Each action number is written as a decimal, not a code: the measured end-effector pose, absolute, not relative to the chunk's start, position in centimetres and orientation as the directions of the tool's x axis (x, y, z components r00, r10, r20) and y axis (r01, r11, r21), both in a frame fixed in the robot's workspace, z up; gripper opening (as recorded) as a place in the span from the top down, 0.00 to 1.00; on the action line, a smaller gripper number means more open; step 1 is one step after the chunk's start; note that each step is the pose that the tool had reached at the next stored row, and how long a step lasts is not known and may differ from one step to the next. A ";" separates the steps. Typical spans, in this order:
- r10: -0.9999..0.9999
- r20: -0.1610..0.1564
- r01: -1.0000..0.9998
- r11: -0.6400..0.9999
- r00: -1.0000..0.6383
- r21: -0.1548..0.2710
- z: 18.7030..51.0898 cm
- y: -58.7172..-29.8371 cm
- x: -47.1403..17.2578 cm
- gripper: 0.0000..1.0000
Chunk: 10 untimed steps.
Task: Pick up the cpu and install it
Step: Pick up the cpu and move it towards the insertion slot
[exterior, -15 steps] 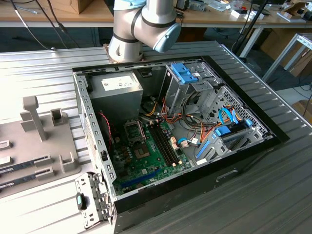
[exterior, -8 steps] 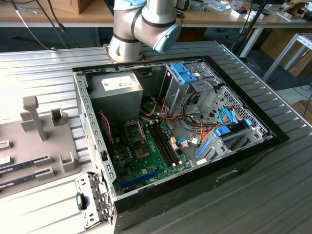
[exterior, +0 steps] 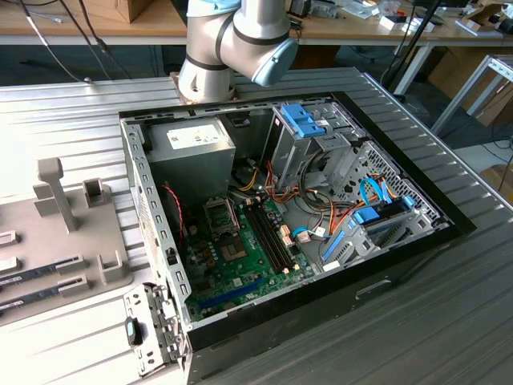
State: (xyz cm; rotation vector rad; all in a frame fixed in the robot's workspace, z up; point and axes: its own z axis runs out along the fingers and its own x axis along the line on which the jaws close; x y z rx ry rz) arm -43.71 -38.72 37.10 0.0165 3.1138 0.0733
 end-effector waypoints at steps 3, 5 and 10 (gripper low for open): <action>0.011 -0.027 0.010 0.999 -1.000 0.047 37.1 -38.7 -43.6 0.53; 0.011 -0.027 0.010 0.999 -1.000 0.047 37.1 -38.7 -43.5 0.53; 0.011 -0.027 0.010 0.999 -1.000 0.047 37.1 -38.7 -43.3 0.53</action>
